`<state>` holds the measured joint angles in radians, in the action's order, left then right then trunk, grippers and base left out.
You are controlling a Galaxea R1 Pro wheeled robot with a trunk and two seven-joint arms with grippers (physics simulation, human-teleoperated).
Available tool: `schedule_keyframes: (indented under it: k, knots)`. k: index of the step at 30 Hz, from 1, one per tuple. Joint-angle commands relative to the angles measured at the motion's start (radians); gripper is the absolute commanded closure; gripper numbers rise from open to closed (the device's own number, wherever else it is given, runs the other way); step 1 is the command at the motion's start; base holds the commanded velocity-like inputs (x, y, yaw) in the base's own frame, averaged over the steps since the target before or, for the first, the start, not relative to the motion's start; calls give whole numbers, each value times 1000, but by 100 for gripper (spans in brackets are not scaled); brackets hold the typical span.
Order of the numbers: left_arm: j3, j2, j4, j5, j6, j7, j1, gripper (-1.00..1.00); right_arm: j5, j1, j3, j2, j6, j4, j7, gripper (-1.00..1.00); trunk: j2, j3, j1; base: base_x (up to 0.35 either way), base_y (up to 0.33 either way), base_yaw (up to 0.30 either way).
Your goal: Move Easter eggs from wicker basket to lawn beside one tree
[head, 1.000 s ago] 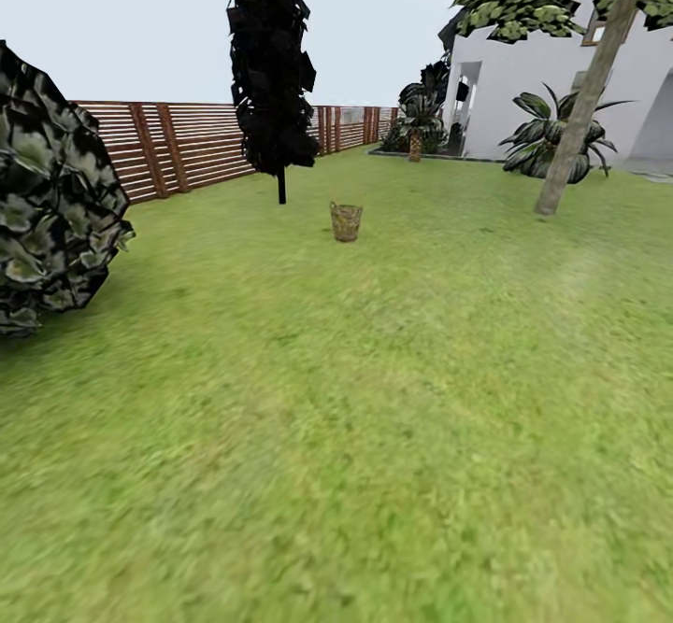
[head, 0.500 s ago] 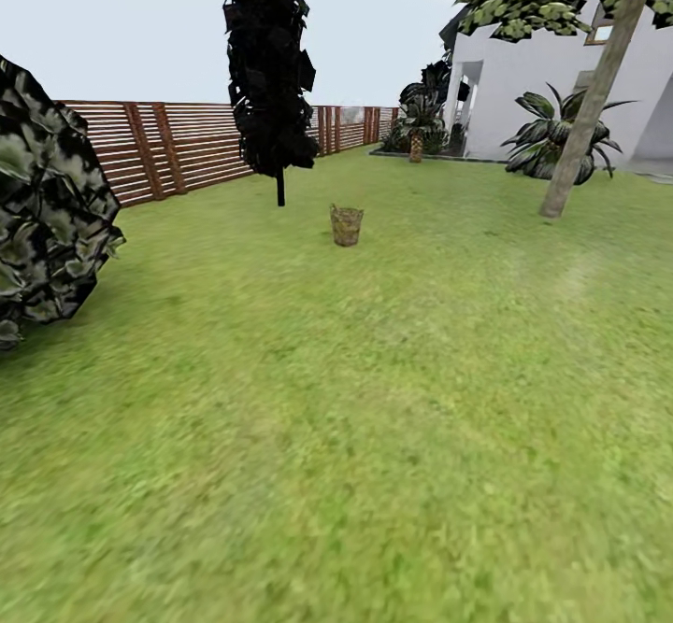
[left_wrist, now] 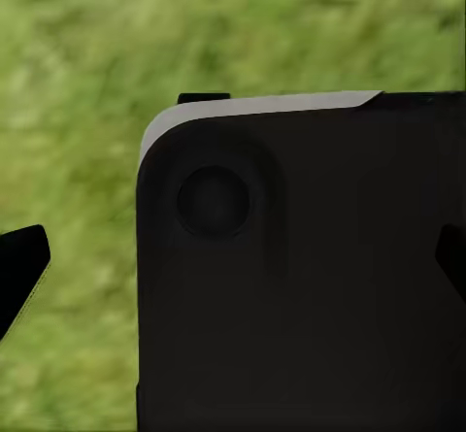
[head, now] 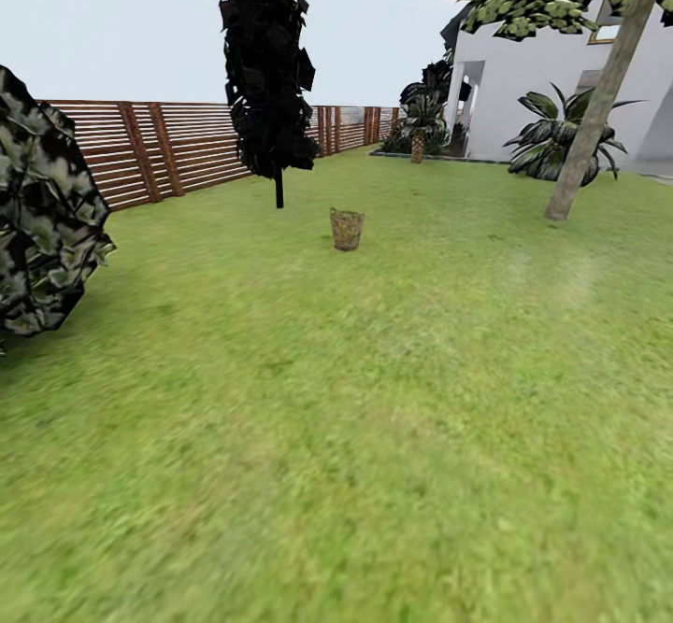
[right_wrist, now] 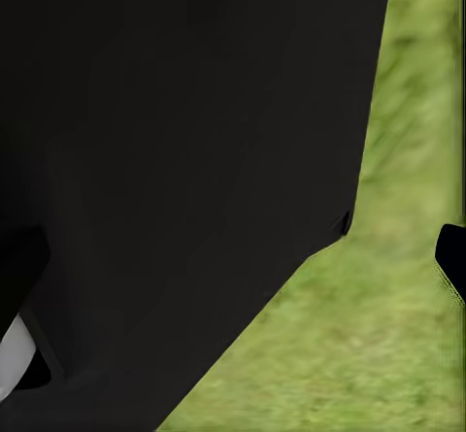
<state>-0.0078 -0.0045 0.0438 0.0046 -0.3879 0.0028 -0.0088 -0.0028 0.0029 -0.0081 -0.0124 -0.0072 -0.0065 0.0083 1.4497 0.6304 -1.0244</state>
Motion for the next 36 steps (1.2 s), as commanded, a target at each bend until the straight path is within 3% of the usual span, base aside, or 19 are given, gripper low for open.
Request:
schedule_keyframes:
  k: [1,36]
  knots:
    - [-1,0,-1,0,-3,0,0,-100,0,0,-1,0,-1,-1,1,-100,0,1,-1,341,0,0]
    - [-1,-1,-1,0,-3,0,0,-100,0,0,7,-3,-2,-3,2,-100,0,1,-1,341,0,0]
